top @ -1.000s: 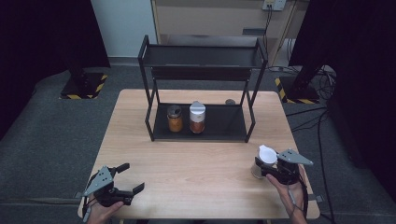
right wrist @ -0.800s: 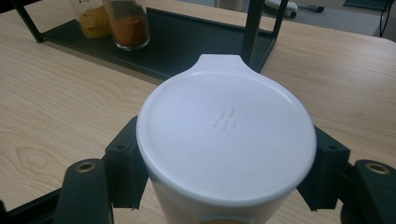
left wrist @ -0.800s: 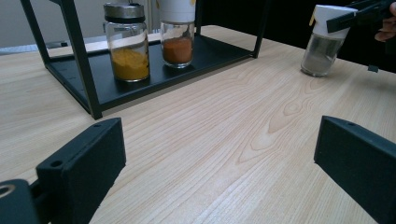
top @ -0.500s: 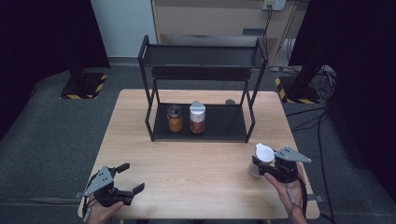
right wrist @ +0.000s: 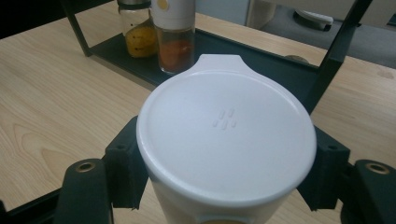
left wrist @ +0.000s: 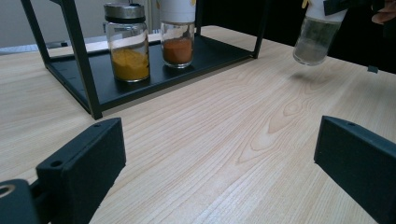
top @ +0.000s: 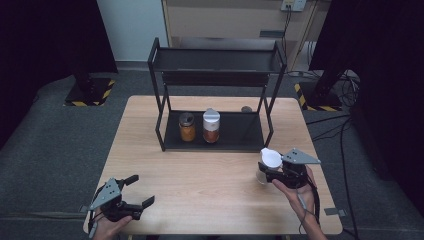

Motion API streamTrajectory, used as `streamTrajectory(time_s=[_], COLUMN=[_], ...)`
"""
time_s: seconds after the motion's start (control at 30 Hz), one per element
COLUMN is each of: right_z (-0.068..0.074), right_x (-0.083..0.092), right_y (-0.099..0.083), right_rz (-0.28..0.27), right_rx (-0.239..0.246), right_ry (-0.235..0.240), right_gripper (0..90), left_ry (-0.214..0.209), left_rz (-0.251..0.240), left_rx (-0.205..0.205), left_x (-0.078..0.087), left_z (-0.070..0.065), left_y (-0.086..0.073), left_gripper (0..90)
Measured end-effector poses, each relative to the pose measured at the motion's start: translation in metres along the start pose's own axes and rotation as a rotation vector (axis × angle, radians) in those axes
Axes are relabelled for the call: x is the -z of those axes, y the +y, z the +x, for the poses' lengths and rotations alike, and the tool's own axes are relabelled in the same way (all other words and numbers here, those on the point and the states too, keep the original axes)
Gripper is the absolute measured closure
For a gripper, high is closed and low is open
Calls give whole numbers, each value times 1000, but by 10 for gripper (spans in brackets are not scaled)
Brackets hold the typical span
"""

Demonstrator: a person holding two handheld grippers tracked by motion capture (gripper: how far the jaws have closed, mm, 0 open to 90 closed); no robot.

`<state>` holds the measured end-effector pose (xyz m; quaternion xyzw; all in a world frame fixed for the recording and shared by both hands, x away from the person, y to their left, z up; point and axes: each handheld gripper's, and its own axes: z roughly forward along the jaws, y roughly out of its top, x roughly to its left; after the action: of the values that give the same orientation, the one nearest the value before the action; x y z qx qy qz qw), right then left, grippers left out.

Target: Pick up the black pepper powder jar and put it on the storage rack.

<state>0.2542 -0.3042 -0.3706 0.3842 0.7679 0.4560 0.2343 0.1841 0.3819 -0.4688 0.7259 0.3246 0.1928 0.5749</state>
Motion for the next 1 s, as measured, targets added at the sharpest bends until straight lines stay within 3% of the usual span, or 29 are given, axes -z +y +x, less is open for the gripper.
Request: streamTrajectory(time_s=[1.0], right_z=[9], right_x=[-51], right_y=[78], right_rz=[-2], right_rx=[-12], right_ry=[-26], right_gripper=[309], left_ry=[-2], left_rz=[-4], left_rx=[2], left_x=[0], left_z=[1], left_y=[0], left_gripper=[10])
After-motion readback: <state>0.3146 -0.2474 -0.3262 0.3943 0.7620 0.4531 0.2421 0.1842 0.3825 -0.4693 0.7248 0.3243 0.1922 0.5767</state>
